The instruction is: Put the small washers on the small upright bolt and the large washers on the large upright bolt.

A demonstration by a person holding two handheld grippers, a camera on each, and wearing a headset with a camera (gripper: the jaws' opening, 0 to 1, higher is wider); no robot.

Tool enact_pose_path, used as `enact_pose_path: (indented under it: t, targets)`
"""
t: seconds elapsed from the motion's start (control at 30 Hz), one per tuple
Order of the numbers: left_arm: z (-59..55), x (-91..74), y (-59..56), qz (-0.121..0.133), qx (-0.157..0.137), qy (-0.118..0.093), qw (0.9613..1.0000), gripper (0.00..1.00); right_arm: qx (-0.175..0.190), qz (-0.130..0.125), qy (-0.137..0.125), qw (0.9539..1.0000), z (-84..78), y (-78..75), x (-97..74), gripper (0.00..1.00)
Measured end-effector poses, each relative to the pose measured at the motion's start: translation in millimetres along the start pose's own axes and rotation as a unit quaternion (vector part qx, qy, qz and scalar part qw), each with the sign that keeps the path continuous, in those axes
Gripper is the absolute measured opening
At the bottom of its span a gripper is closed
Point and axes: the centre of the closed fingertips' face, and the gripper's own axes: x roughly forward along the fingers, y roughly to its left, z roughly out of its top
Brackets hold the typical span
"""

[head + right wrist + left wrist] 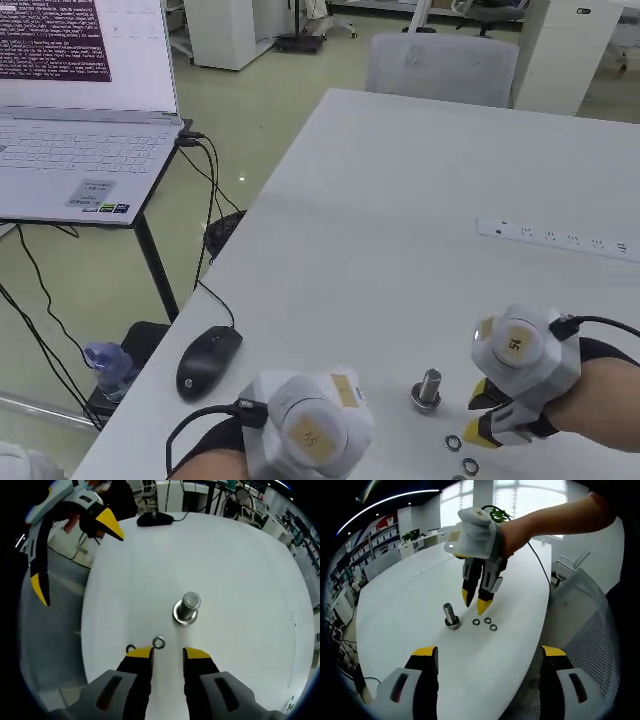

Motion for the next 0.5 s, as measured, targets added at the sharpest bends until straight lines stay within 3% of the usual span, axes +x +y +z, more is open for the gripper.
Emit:
enact_pose_path:
  t: [0.5]
  targets:
    - [0.0,-2.4,1.2,-0.008,-0.001,-0.012,0.9999,0.84,-0.017,-0.002,0.016,0.9997,1.1,9.3,20.4,0.24]
